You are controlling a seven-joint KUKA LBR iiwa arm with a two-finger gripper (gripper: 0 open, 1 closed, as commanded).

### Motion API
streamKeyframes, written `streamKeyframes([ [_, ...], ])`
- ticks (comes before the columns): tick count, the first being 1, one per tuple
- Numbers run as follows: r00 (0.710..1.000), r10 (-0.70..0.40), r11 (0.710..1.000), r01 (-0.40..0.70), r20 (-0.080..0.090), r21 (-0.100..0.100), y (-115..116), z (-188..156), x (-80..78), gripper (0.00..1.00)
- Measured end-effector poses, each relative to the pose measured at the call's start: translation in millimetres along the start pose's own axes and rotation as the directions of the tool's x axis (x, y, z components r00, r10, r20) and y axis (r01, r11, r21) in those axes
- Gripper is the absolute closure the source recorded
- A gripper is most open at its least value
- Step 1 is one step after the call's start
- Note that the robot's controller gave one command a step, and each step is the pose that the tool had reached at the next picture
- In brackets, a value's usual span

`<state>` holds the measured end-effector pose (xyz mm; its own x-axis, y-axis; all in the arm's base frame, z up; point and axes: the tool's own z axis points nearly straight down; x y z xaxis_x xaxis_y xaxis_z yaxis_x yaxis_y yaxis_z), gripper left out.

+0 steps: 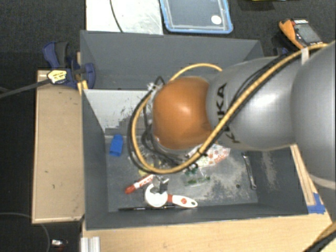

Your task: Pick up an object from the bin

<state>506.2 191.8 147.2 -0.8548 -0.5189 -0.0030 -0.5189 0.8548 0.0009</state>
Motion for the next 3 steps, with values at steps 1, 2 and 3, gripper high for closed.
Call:
streamKeyframes([
  [1, 0.998, -0.061, 0.998, 0.061, 0.004, 0.001, -5, 3, -7.0, 0.00],
  [2, 0.963, -0.271, 0.963, 0.271, 0.003, 0.000, -9, 80, -26.2, 0.00],
  [3, 0.951, -0.308, 0.951, 0.308, 0.015, 0.008, -17, 77, -34.1, 1.00],
])
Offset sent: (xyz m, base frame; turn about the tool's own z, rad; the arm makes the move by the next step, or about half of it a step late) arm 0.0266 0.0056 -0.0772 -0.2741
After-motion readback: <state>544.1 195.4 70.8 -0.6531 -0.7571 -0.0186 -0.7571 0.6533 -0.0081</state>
